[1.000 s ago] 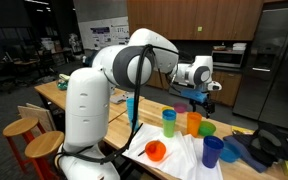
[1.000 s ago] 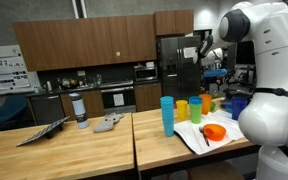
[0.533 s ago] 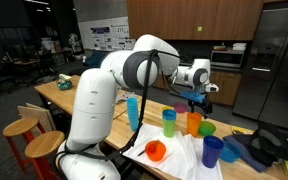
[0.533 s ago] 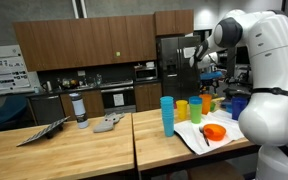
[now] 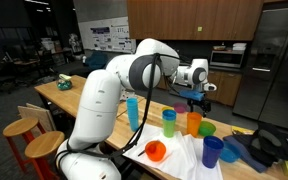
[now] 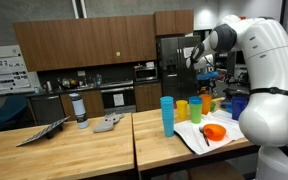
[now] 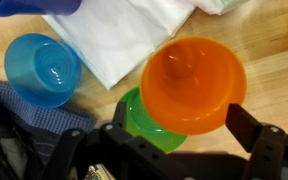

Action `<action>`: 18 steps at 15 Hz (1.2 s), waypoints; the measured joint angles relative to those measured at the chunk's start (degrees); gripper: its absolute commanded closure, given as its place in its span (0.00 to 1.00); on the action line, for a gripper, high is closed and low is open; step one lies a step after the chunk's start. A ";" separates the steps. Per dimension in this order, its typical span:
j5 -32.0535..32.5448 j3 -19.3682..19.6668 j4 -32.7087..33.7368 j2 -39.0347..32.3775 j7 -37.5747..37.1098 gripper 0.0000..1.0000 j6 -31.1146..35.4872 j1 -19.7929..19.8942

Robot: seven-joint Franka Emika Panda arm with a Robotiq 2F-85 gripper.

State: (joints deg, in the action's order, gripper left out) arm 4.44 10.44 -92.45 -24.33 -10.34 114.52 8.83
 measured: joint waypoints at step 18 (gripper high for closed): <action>5.78 3.18 0.98 2.21 -1.36 0.00 -7.14 1.32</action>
State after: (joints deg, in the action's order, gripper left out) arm 10.22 13.61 -91.47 -22.12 -11.70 107.37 10.15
